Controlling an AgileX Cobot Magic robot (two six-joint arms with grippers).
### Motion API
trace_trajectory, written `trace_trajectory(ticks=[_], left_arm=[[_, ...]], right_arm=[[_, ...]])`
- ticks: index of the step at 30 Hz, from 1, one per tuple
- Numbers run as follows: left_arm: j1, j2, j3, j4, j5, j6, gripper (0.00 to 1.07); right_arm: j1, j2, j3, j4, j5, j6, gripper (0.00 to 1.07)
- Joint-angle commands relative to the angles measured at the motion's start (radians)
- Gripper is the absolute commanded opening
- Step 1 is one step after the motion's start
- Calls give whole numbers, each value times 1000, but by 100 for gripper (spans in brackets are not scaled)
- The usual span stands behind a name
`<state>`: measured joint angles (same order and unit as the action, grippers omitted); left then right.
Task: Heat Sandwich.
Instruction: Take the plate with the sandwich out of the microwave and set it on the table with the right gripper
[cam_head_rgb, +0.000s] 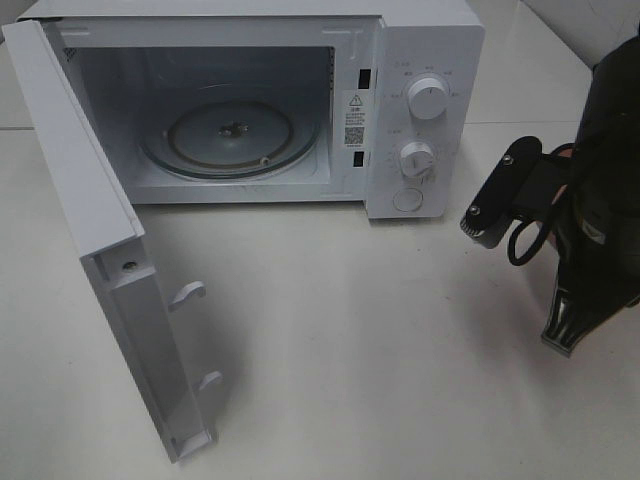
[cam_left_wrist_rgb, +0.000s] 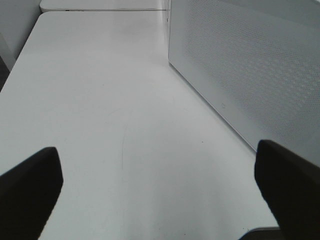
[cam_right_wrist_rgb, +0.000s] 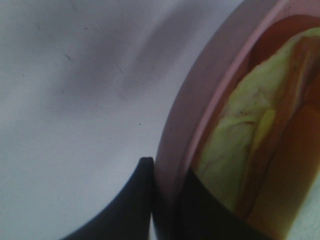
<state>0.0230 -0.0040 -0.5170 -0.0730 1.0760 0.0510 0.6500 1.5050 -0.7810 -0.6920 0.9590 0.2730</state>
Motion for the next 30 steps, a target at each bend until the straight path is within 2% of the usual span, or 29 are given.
trace_trajectory(ticks=[1, 8, 13, 17, 30], left_arm=[[2, -6, 1, -7, -9, -1, 100], [2, -6, 1, -7, -9, -1, 100], [2, -6, 1, -7, -9, -1, 100], [2, -6, 1, -7, -9, -1, 100], [2, -6, 1, -7, -9, -1, 100]], right_arm=[[-58, 18, -8, -34, 27, 20, 3], [-175, 24, -8, -34, 27, 41, 4], [-222, 24, -8, -34, 25, 42, 4], [-308, 32, -2, -34, -11, 47, 5], [-376, 213, -2, -41, -90, 171, 6]])
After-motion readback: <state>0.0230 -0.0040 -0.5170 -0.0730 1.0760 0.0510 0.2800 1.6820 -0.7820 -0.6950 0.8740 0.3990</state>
